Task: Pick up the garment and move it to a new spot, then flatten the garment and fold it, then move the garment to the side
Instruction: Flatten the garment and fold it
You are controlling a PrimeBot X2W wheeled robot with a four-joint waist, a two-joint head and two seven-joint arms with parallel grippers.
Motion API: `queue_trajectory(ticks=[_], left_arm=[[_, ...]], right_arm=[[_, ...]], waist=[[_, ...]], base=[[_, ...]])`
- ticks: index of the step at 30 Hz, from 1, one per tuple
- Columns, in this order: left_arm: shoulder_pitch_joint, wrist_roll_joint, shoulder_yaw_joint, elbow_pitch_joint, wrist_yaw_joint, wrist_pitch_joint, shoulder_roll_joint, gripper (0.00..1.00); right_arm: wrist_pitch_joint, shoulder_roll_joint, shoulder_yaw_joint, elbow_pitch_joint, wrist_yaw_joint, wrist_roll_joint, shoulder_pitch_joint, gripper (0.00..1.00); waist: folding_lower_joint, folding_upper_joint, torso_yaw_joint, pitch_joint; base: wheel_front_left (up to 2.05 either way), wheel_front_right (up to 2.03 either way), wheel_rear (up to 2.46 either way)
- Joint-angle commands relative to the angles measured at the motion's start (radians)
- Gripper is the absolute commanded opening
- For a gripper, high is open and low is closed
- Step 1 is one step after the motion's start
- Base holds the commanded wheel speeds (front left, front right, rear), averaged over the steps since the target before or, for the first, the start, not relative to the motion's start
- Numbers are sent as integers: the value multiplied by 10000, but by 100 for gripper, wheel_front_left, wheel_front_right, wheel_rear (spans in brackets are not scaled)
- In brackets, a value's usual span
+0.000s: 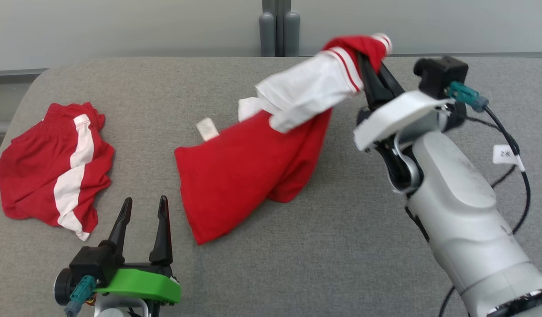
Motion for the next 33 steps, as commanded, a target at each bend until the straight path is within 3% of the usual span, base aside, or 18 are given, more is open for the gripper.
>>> queue_trajectory(ticks=[1, 9, 14, 16, 24, 28, 33], left_arm=[[-218, -21, -8, -9, 17, 5, 18, 100], [-369, 104, -5, -25, -22, 5, 21, 100], [-433, 151, 40, -17, -52, 5, 21, 100], [-477, 172, 41, 6, -47, 5, 21, 100], [-479, 106, -8, 53, -69, 5, 24, 100], [-396, 59, 30, 24, -72, 5, 22, 100], [-253, 43, 104, 7, -51, 5, 22, 100]], right_arm=[[64, -268, -271, 329, -10, -155, 363, 0], [-29, -1191, -1668, 1358, -10, -978, 1585, 0], [-51, -1403, -2600, 1765, -10, -1397, 1959, 0], [-65, -1401, -2995, 1941, -10, -1735, 1994, 100], [195, -1698, -4028, 2308, -15, -4879, 2377, 100], [79, -1372, -4793, 1601, -13, -6048, 2898, 100], [-171, -585, -5135, -224, -13, -6715, 3867, 100]], waist=[[0, 0, -127, 110], [0, 0, -427, 269], [0, 0, -586, 335], [0, 0, -631, 348], [0, 0, -728, 269], [0, 0, -739, 155], [0, 0, -762, 12]], base=[[0, 0, 0], [0, 0, 0], [0, 0, 0], [0, 0, 0], [0, 0, 0], [0, 0, 0], [0, 0, 0]])
